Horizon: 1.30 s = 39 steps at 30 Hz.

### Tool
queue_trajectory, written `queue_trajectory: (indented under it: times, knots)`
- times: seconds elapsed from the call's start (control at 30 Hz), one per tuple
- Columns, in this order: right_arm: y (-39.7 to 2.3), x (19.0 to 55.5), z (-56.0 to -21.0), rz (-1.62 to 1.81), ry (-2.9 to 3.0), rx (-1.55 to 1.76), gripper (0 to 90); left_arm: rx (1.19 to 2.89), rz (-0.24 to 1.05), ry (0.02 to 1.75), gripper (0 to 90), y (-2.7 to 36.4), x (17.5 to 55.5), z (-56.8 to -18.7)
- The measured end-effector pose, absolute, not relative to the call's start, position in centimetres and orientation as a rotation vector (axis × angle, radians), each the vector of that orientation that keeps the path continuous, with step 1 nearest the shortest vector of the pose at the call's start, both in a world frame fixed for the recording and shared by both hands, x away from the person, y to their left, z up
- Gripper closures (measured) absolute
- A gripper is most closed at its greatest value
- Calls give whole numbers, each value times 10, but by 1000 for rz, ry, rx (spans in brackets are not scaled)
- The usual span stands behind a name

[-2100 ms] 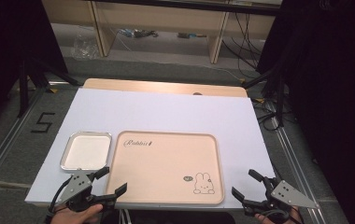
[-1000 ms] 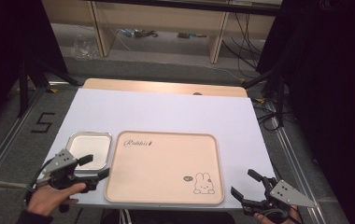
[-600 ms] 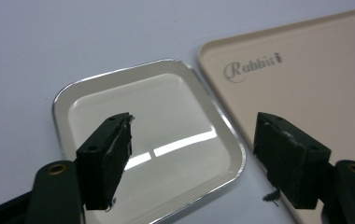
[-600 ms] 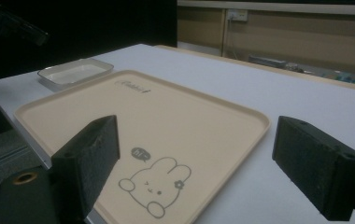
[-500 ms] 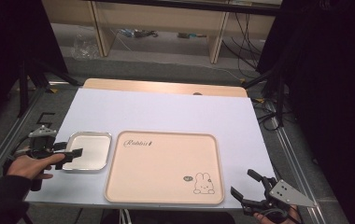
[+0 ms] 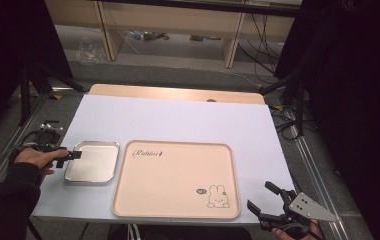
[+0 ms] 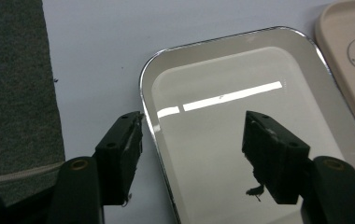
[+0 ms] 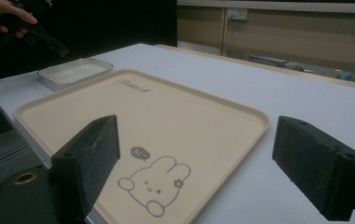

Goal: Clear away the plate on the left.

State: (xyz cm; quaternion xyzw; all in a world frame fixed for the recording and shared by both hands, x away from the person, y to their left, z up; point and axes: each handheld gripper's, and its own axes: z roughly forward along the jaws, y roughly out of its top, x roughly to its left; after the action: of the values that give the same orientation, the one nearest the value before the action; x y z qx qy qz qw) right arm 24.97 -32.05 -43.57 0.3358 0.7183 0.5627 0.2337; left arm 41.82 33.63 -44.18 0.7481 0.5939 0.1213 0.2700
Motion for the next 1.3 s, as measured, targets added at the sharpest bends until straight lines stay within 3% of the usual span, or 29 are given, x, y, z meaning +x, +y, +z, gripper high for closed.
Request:
queue_trajectory:
  times: [0.4,0.87,1.3]
  knots:
    - [-320,249,-435,1535,1969,930,157,2056,223,1700,622,347,442,-458]
    - [-321,249,-435,1516,1991,936,158,2040,133,1811,782,348,457,-467]
    - [-321,248,-435,1516,1992,934,159,2061,23,1898,837,350,469,-464]
